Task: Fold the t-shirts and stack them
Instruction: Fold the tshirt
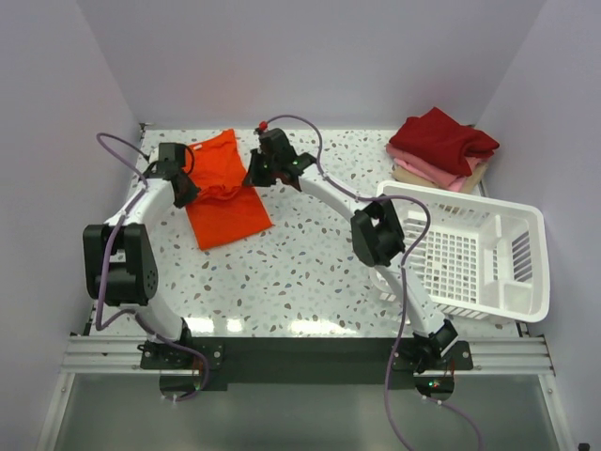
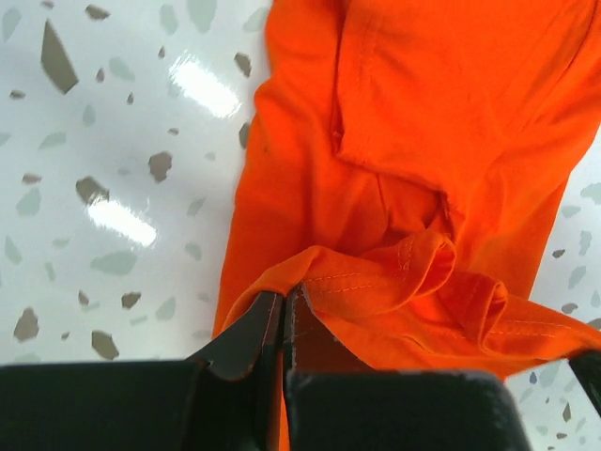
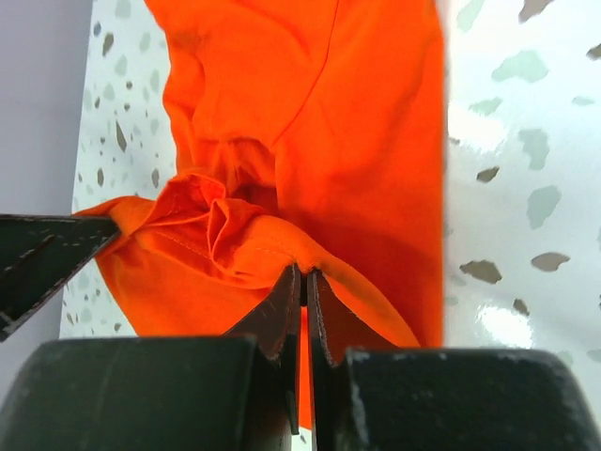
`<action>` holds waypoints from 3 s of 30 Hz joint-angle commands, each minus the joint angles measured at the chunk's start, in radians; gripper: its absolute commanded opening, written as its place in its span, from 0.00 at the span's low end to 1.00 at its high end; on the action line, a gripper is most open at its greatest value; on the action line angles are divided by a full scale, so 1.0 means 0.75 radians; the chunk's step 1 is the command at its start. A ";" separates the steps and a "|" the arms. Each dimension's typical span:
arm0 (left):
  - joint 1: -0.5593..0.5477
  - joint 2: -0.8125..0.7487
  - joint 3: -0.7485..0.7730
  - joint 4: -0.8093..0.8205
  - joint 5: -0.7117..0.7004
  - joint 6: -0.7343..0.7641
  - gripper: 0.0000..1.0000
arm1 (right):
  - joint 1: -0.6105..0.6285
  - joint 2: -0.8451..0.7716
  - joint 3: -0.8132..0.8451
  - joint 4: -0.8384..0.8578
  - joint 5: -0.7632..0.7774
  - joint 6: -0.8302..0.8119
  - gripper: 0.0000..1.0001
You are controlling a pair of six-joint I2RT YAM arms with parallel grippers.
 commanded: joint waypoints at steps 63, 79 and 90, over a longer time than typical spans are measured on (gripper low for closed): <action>-0.197 -0.232 -0.527 0.094 -0.022 -0.007 0.45 | 0.036 -0.282 -0.612 -0.078 -0.061 -0.287 0.52; -0.249 -0.271 -0.578 0.094 0.109 0.073 0.02 | 0.036 -0.358 -0.685 -0.109 -0.147 -0.301 0.00; -0.302 -0.355 -0.662 0.114 0.293 0.091 0.00 | 0.036 -0.533 -0.898 -0.198 -0.068 -0.332 0.00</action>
